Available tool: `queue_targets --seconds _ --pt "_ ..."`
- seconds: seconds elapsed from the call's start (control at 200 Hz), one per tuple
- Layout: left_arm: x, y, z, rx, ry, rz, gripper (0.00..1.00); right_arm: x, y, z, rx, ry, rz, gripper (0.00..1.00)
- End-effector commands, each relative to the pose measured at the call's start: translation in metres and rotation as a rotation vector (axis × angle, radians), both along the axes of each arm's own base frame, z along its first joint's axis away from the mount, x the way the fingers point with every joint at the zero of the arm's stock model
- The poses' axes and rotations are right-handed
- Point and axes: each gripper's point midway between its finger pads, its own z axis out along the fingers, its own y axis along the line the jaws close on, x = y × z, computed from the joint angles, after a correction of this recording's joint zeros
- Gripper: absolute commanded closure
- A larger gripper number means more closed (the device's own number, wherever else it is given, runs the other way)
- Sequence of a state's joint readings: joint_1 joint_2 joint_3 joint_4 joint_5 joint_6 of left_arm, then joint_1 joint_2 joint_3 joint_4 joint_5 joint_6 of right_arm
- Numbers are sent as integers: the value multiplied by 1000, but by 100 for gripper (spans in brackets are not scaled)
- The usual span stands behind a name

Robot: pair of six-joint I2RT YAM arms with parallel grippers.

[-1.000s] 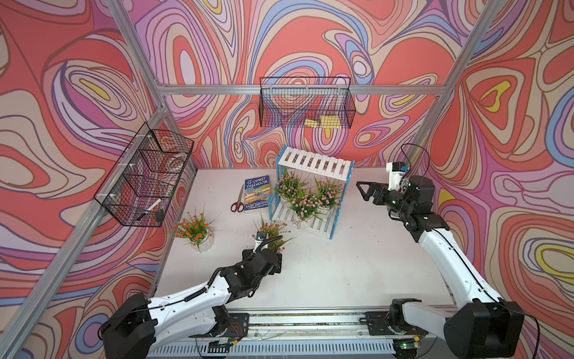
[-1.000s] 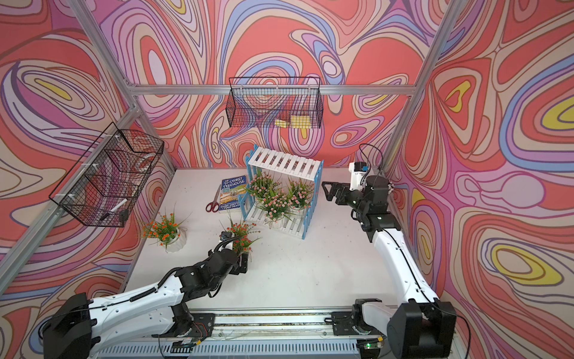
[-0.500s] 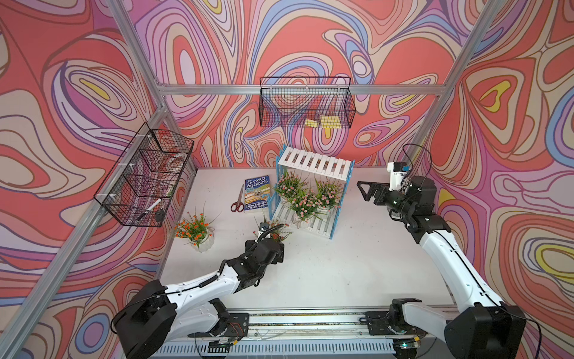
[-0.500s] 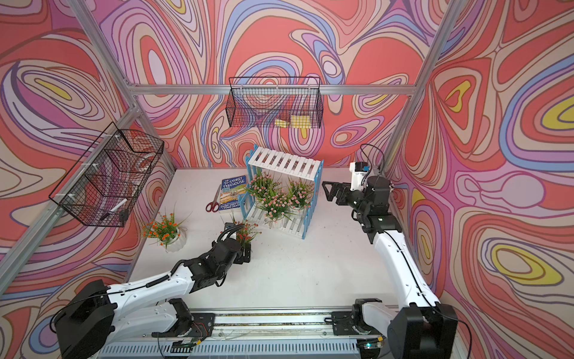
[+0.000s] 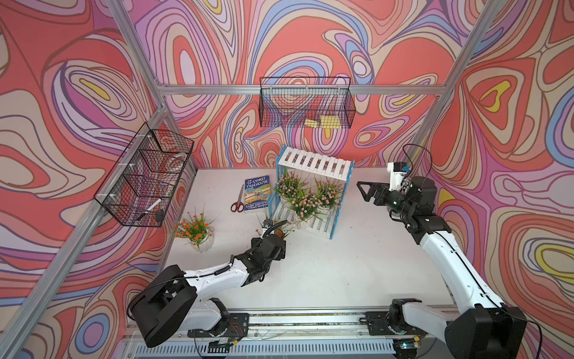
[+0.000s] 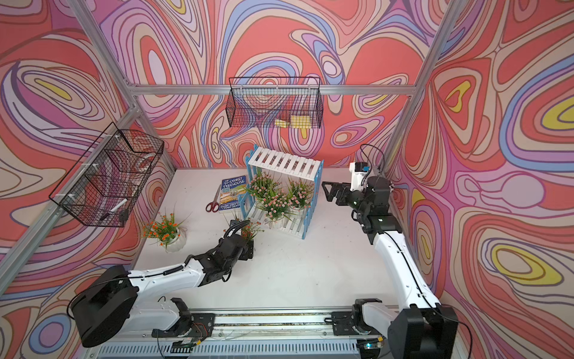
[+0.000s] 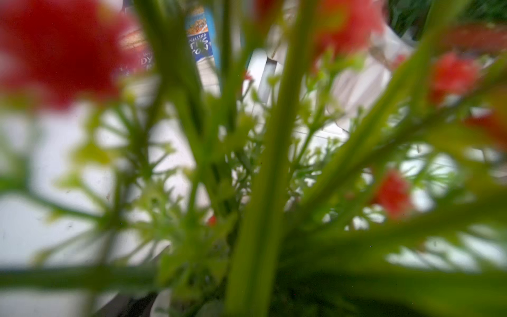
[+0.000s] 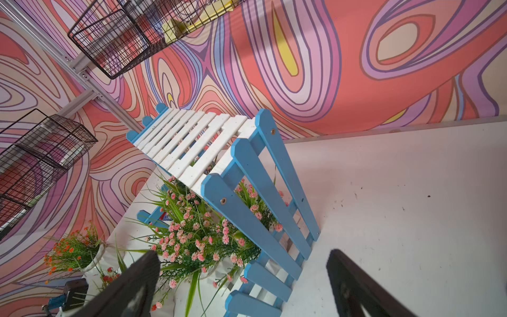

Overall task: Place the baby's breath potted plants on the rack by color
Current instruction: Pick up the baby's breath potted plant from the center of the board.

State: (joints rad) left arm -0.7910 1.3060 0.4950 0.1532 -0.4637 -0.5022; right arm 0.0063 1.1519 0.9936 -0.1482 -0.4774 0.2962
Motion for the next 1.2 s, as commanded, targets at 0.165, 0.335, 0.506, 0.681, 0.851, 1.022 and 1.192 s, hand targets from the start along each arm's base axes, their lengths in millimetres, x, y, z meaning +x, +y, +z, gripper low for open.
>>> queue_targets --seconds 0.165,0.335,0.506,0.681,0.851,1.022,1.192 --pt "8 -7 19 -70 -73 -4 27 -6 2 3 -10 -18 12 2" --pt "3 -4 42 -46 -99 -40 30 -3 1 5 -9 -19 5 2" --pt "1 -7 94 -58 -115 -77 31 3 -4 1 -7 1 -30 2" --pt "-5 -12 146 -55 -95 -132 32 7 -9 -1 -13 16 -60 2" --pt "6 -36 206 -40 -104 -229 31 9 -11 -5 -19 34 -77 2" --pt "41 -53 254 -21 -94 -271 30 8 -12 -4 -20 37 -81 2" --pt "86 -57 292 -54 -85 -276 29 6 -14 -4 -39 41 -87 2"
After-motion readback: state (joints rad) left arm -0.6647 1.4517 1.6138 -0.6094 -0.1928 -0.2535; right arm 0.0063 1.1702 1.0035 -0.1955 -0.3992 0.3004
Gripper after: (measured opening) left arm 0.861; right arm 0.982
